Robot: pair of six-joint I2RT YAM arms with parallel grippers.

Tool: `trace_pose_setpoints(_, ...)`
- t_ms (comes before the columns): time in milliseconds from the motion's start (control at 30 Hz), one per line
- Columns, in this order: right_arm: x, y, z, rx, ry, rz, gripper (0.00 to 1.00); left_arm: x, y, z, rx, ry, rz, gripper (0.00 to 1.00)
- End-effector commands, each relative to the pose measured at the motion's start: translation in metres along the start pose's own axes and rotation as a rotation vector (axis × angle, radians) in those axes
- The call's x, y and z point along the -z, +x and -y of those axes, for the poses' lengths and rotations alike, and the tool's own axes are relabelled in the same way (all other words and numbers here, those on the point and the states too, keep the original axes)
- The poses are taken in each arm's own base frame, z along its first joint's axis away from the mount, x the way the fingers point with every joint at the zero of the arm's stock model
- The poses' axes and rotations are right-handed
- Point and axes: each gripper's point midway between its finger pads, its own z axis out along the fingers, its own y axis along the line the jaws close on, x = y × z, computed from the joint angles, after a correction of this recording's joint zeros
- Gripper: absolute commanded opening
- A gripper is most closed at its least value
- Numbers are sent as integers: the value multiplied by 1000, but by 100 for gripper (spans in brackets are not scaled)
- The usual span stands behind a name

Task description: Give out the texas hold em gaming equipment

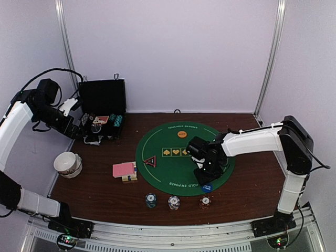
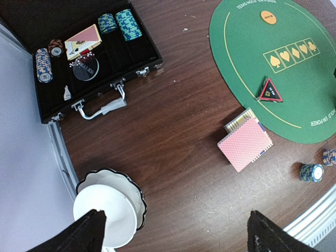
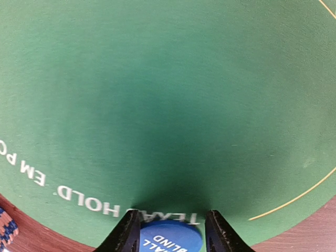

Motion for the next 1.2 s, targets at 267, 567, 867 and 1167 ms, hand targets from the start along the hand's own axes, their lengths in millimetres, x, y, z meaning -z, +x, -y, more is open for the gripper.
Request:
trace_pose_setpoints(267,29,-14,27,-5,65,58,57,10,-7,1,-8,-2,24,98)
trace_pose_setpoints(567,77,14,-6,42,-32,121,82,12,-7,1,-16,-4,25,98)
trace_pose_setpoints(867,64,68,-43,84,-104,36,81,13,-7,3,-20,5,30,98)
trace_pose_setpoints(1167,44,84,-58,109,-103,-18,71,14,-5,5,-21,10,28,98)
